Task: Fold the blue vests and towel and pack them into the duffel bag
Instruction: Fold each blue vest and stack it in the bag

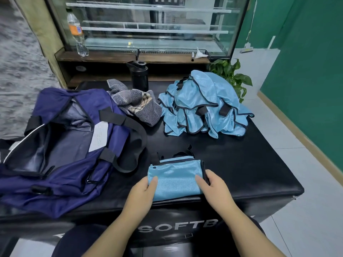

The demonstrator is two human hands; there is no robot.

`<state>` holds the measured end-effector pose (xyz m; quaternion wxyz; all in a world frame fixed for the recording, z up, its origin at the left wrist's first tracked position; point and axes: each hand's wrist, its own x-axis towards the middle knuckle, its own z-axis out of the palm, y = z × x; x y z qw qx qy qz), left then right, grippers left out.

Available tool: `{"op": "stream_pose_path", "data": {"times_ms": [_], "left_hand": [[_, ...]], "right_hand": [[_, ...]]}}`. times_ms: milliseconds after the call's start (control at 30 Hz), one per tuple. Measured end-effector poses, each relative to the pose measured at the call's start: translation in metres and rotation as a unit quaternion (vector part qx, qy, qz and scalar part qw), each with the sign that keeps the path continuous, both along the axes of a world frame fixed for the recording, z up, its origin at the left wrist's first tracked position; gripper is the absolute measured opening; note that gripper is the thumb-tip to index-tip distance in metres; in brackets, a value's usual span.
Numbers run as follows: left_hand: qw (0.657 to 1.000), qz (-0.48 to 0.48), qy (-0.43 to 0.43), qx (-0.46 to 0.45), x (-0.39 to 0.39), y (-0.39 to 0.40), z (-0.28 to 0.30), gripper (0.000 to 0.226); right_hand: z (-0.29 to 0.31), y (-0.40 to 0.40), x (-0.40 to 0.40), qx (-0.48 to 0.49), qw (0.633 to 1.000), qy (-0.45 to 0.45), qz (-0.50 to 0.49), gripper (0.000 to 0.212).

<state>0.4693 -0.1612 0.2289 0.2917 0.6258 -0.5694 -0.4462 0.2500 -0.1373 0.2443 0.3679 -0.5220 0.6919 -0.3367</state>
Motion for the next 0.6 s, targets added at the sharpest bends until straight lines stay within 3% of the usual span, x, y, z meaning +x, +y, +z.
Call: {"op": "stream_pose_path", "data": {"times_ms": [100, 267, 467, 600], "left_hand": [[0.998, 0.024, -0.065, -0.006, -0.002, -0.007, -0.002, 0.045], [0.989, 0.029, -0.145, -0.007, -0.003, -0.017, 0.003, 0.037], [0.975, 0.028, -0.210, 0.073, -0.008, -0.032, 0.014, 0.035], [0.983, 0.047, -0.152, 0.090, -0.010, -0.037, 0.022, 0.037]], "right_hand": [[0.001, -0.007, 0.000, -0.007, 0.999, 0.032, -0.006, 0.032], [0.001, -0.024, 0.006, 0.036, 0.990, 0.133, -0.020, 0.038], [0.004, -0.042, 0.008, 0.120, 0.971, 0.205, -0.014, 0.033], [0.019, -0.045, 0.011, 0.117, 0.963, 0.242, 0.001, 0.016]]}}
